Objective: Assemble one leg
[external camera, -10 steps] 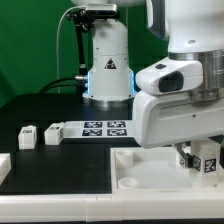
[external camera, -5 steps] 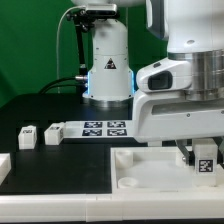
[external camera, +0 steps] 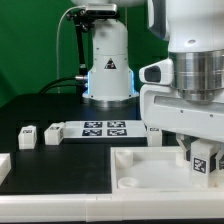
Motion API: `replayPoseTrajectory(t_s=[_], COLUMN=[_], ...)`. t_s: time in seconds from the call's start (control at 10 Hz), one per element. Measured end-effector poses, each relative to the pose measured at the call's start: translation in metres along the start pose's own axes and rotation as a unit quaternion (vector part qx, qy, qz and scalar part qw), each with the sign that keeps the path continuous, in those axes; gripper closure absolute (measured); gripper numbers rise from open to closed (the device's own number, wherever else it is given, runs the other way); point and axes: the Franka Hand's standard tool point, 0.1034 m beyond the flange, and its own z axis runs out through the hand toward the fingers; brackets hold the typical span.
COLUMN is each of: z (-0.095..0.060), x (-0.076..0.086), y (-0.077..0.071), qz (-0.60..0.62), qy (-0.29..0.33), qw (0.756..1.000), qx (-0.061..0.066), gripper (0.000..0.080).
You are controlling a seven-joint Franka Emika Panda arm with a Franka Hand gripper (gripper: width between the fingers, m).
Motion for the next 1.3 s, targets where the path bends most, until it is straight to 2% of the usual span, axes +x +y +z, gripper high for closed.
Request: replayPoseTrajectory(t_s=[0.2,0.4,0.5,0.6,0.7,0.8,0.9,1.0,1.3], z=[0.0002,0.0003,0.0003,0.0004,0.0004,0.0005,0.0014,0.0012,-0.0010], x=[-0.0023,-0.0023,-0.0025,-0.0030,-0.0034,-0.0038,-0.0066,-0.0069,-0.0046], y=[-0.0012,-0.0013,-0.0014,-0.0016,-0.0018,-0.0020,-0.0026,-0.0027,-0.0035], qz=[0.133,0.150,0.124,0.086,0.013,-0.051,-0.082,-0.162,-0.344], qy=[-0.002,-0.005,-0.004,-0.004,-0.004,-0.004,-0.004,-0.001,0.003], qw=[0.991,0.989,0.992,0.996,1.000,0.999,0.997,0.987,0.939], qx=[0.001,0.003,0.003,0.003,0.003,0.003,0.003,0.000,-0.003], gripper=[0.0511,0.0511,0.0431,0.0431,0.0247,0.0170,0.0156,0.0156,0.0151])
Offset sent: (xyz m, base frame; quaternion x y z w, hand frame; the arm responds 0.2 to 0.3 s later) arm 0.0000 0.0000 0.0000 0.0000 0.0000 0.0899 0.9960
